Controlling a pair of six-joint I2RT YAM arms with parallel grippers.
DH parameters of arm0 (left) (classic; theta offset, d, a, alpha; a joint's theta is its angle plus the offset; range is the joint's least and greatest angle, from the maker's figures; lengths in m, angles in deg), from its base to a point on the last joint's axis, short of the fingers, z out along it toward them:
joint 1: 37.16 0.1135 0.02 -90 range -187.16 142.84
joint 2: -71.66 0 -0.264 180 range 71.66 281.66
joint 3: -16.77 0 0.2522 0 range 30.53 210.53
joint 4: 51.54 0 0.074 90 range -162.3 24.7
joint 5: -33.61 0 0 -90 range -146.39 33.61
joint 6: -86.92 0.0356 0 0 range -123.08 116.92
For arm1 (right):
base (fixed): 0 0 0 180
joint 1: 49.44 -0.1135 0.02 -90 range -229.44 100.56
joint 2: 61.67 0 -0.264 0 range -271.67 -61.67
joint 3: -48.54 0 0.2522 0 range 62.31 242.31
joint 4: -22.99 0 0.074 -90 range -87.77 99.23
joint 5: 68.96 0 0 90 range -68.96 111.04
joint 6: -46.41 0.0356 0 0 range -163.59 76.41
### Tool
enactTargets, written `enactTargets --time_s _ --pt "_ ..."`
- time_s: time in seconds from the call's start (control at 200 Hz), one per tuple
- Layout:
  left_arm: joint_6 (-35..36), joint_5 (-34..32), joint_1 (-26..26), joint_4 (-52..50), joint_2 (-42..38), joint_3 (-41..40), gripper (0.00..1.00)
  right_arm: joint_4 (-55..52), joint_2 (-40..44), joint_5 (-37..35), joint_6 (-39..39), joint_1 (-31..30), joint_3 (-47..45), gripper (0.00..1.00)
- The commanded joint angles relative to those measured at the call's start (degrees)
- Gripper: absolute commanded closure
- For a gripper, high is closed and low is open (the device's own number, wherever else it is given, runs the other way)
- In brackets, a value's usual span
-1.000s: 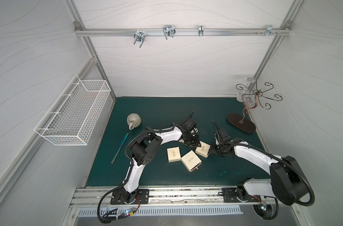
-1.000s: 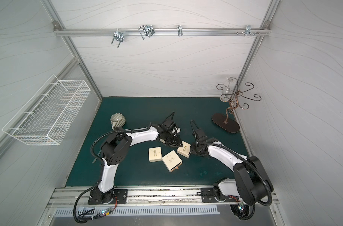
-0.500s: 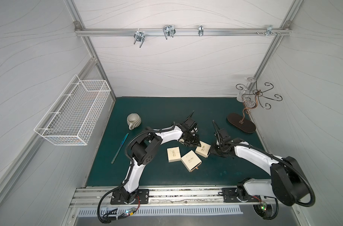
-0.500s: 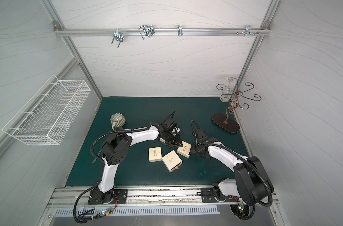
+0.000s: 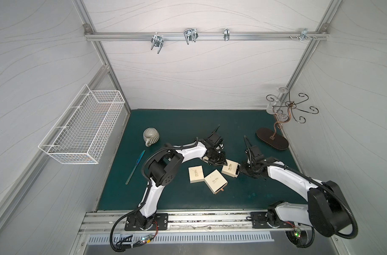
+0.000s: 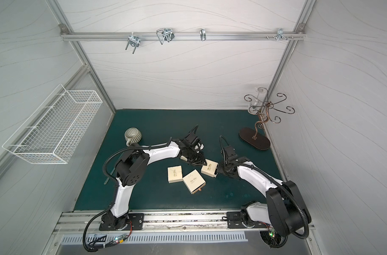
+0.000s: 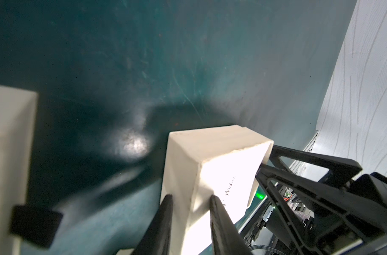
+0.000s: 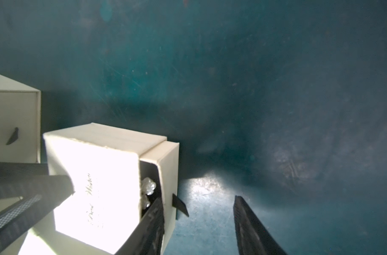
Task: Take out the earrings from the drawer-style jewelry box
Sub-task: Open the drawer in the jewelry box.
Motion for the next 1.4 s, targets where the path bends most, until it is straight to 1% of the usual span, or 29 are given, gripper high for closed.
enactTargets --time_s 0.0,0.46,0.7,0.965,1.091,1.216,1.301,1.396 --pt "-0.79 -10.73 1.4 -7.69 4.42 -1.14 0.7 -10.1 1.4 -7.37 1.72 1.94 -1.45 0.49" --pt "-0.76 -10.71 1.38 -7.97 4.44 -1.17 0.7 -10.55 2.73 -8.77 3.19 2.91 -2.24 0.48" --pt "-0.31 -10.37 1.26 -8.18 4.59 -0.21 0.7 -8.37 2.09 -6.13 0.63 2.97 -2.5 0.47" --pt "1.0 -10.2 0.01 -9.03 4.84 1.34 0.71 -5.12 9.18 -3.64 -2.22 2.57 -4.44 0.46" --pt "1.53 -10.42 -0.34 -9.56 4.9 1.82 0.71 -5.18 12.57 -6.1 -4.21 0.8 -3.31 0.45" --pt "2.08 -10.48 -0.56 -10.22 5.25 2.6 0.71 -5.18 15.26 -10.21 -5.7 -3.05 -2.18 0.45" --pt "2.37 -10.56 -0.73 -10.45 5.24 2.85 0.71 -4.13 15.24 -10.07 -6.52 -5.17 -1.81 0.45" --pt "2.78 -10.25 -0.93 -10.57 5.31 3.06 0.71 -2.57 13.06 -8.17 -7.1 -5.86 -1.48 0.45"
